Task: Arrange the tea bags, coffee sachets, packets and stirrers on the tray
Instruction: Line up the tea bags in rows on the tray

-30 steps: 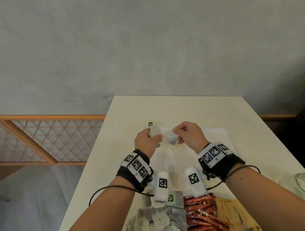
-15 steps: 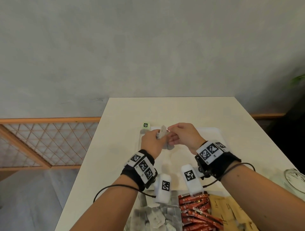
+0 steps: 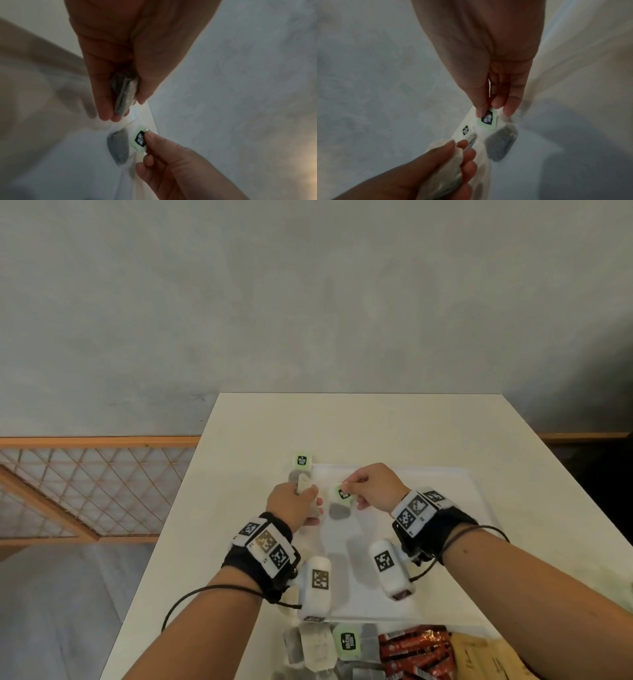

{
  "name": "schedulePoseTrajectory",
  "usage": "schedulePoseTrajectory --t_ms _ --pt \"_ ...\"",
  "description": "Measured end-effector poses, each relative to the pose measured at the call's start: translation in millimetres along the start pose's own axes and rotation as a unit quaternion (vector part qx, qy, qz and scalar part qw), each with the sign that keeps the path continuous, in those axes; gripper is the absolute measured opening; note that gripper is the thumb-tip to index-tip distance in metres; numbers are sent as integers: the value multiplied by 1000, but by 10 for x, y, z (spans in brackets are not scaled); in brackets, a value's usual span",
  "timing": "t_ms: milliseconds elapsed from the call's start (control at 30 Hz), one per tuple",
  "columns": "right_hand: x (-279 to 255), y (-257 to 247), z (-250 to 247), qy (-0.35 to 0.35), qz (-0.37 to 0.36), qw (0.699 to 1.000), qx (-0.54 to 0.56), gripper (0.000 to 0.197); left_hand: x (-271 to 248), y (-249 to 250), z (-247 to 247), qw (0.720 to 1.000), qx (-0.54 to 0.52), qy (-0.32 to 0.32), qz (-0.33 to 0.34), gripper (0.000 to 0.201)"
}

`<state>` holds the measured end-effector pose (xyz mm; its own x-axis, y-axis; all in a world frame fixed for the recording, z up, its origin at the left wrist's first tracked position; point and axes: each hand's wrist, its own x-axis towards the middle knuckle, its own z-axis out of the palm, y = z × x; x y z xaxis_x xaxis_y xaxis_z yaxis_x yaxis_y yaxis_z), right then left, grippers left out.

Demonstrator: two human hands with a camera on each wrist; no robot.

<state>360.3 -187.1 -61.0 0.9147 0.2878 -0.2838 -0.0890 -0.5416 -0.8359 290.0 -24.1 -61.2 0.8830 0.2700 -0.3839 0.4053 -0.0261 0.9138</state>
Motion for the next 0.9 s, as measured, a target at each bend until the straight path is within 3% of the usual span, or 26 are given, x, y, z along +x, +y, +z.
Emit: schedulePoseTrajectory --t_ms 167,333,733,900 --pt "340 -34 154 70 -4 997 24 5 126 -47 -97 1000 -22 10 -12 9" --pt "561 -155 254 92 -19 995 27 6 186 -93 -176 999 -47 10 -19 13" --pt "590 -271 260 99 -16 991 94 34 145 -73 -228 983 -172 -36 -50 14" --pt "178 -301 138 28 -23 991 130 20 4 59 -131 968 -232 -65 -74 26"
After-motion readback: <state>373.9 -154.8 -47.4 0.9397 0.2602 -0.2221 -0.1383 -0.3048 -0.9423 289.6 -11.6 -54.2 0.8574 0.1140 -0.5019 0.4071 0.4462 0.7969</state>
